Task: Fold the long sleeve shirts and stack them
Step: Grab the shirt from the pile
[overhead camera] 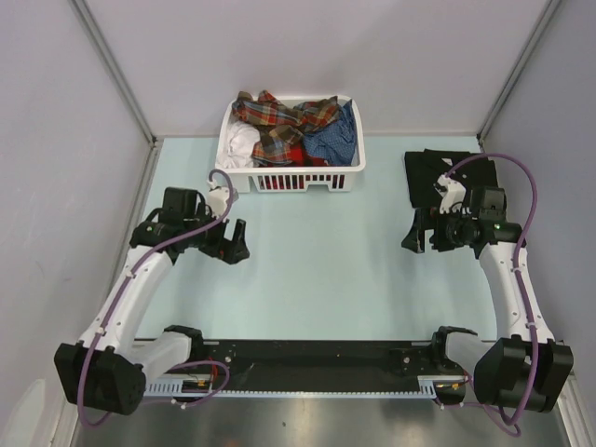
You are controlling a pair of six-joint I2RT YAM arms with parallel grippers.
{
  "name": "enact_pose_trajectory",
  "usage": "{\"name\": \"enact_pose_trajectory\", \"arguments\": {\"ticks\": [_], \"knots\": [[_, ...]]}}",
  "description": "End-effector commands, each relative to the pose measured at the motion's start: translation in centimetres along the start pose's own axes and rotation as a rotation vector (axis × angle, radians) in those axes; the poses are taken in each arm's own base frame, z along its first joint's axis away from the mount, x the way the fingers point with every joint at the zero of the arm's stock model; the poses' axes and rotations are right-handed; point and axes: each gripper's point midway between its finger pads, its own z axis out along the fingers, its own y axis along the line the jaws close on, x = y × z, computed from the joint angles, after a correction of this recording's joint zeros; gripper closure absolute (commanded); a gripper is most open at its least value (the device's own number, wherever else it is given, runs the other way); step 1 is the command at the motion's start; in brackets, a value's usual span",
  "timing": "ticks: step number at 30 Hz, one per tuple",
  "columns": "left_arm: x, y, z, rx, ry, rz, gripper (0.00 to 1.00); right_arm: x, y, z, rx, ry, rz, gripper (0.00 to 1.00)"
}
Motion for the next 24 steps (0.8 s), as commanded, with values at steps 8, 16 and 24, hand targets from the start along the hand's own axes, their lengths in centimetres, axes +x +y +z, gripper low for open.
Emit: {"name": "enact_pose_trajectory", "arguments": {"ticks": [8,16,24], "knots": [[-17.7,6.5,-1.6,-0.236,-0.163,0.128,0.00,-1.7,-1.7,-0.1,0.118,-0.098,0.058,0.00],[-28.7,14.5,1.5,-0.389,-0.131,0.444,0.03,-1.8,-0.2,-0.7,0.023,-0.111,0.000,0.00],[-28.0,19.0,8.5,-0.399,0.016,0.809,0.08,-1.4,-0.2,0.1,-0.006,-0.070,0.013,0.00]]}}
